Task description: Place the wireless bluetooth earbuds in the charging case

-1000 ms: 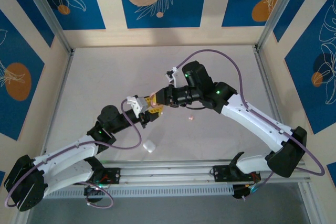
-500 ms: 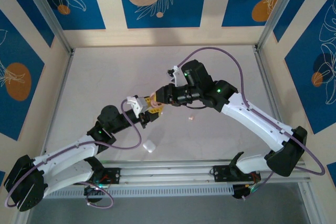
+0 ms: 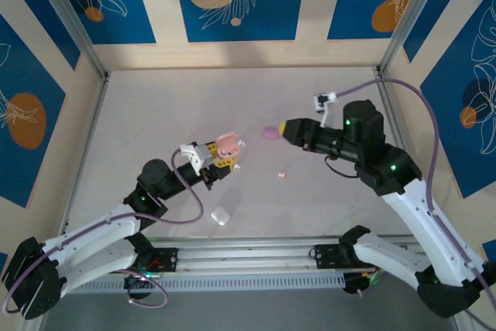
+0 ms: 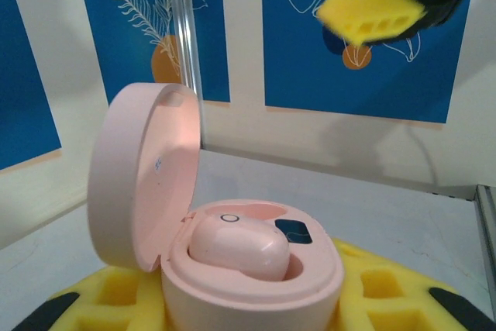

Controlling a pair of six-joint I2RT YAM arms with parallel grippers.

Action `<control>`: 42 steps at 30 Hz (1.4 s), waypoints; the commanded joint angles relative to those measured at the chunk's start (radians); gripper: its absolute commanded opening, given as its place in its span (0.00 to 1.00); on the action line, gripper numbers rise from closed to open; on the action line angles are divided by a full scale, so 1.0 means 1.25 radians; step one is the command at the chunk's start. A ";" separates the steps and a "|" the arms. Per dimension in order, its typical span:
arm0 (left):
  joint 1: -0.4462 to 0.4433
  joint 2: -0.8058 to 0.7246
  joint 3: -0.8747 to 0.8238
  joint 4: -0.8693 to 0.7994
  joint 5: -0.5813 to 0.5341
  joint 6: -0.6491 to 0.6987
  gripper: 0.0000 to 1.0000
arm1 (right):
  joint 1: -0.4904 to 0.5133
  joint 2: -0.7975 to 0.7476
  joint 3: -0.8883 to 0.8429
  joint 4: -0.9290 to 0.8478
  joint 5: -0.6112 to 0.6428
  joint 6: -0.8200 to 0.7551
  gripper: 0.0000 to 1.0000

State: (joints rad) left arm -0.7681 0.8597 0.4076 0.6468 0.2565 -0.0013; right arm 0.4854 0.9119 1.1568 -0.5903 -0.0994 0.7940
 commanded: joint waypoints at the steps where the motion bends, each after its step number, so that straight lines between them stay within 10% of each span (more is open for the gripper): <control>1: -0.005 -0.032 -0.008 0.004 -0.015 -0.017 0.32 | -0.093 0.054 -0.115 -0.108 0.001 0.005 0.43; 15: -0.006 -0.067 0.002 -0.037 -0.017 -0.032 0.33 | -0.145 0.471 -0.227 0.029 -0.067 -0.012 0.33; 42: -0.006 -0.068 0.002 -0.049 -0.025 -0.032 0.33 | -0.120 0.623 -0.235 0.145 -0.113 -0.004 0.27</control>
State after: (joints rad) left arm -0.7681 0.7818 0.3988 0.5823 0.2405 -0.0273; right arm 0.3187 1.6577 0.8375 -0.4118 -0.2184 0.7959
